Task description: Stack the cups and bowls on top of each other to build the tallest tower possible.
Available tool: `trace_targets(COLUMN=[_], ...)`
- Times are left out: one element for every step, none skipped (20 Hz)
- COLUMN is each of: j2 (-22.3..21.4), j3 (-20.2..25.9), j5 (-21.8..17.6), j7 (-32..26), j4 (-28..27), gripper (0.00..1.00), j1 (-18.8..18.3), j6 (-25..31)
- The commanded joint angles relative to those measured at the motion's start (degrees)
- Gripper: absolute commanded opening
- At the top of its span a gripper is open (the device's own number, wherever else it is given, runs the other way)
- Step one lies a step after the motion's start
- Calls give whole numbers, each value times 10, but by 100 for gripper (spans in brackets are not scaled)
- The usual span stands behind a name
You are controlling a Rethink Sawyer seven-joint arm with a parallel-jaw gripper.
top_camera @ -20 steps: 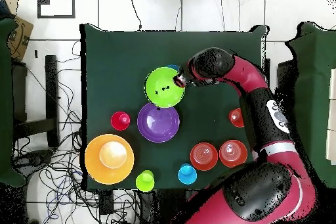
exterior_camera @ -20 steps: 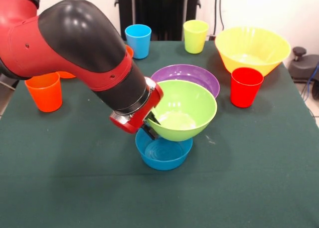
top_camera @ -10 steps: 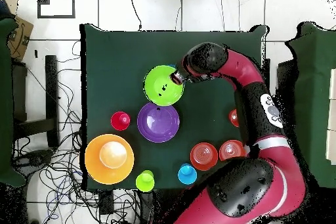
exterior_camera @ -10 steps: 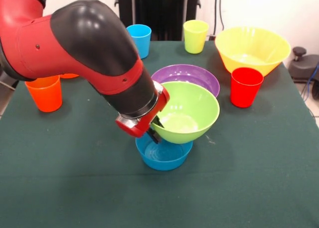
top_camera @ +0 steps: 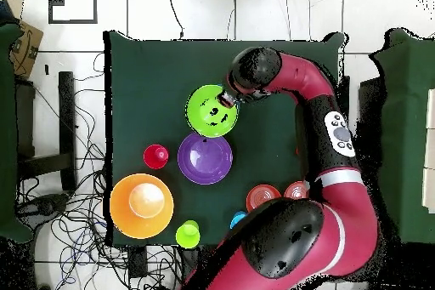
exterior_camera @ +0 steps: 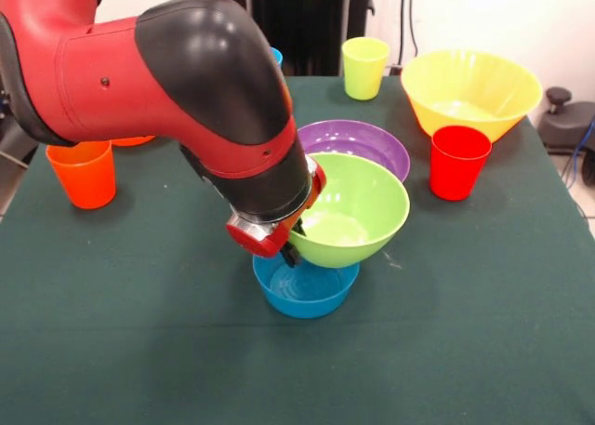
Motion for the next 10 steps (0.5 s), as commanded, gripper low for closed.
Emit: trace_targets(j2=[26,26,27,27,28,29,29,29,28,27], j3=[-68,-68,-69,-70,-70,-70,-70,-70,-69,-69], j5=[-123,-126,-130,-133,-135,-137,-136,-137,-136,-136], j7=[-68,-72,-76,-80,-85,-88,-91,-94,-95,-98], j4=[-36,-37,-40,-42,-46,-50,-51,-51,-51,-51], gripper=[0,0,0,0,0,0,0,0,0,0], j1=[19,19,20,21,23,25,25,25,24,24], j6=[-2,-3,-1,1,6,12,14,16,15,17])
